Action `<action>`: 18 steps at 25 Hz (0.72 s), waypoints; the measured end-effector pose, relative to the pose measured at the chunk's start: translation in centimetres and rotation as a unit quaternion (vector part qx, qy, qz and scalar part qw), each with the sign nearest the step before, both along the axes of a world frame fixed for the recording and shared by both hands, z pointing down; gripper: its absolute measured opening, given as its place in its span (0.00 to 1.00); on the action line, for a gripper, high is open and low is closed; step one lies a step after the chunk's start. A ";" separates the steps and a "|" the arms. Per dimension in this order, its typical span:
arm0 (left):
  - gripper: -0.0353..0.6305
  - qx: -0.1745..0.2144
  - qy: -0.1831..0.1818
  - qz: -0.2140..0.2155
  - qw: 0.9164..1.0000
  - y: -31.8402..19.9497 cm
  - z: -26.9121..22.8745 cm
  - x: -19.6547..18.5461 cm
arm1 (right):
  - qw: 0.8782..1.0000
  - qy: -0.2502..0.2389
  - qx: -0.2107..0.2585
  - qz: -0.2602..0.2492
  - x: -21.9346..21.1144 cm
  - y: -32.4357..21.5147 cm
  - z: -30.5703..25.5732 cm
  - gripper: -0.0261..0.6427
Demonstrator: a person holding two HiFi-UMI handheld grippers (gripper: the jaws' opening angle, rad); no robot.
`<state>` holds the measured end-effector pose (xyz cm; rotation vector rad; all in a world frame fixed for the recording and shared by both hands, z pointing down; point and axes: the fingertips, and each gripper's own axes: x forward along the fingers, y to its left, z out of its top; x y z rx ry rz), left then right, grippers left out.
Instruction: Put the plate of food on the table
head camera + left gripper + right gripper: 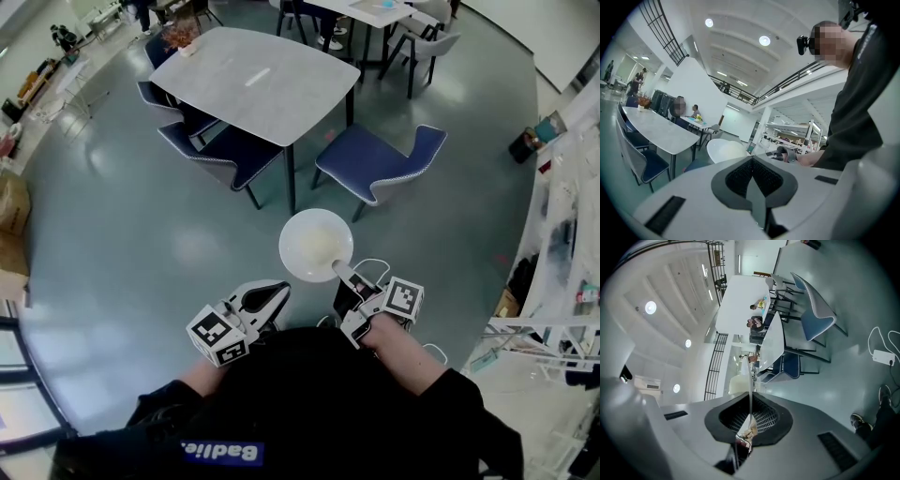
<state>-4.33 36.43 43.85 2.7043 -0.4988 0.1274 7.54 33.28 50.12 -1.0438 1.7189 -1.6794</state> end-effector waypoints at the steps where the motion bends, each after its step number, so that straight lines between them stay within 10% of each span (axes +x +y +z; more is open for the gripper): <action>1: 0.06 0.002 0.000 -0.003 1.000 -0.1 0.2 0.3 | 1.000 0.000 0.001 -0.003 0.4 -0.2 0.1 0.06; 18: 0.06 0.004 0.005 -0.023 1.000 -4.9 1.7 3.2 | 1.000 0.011 -0.005 -0.018 3.9 -5.3 1.3 0.07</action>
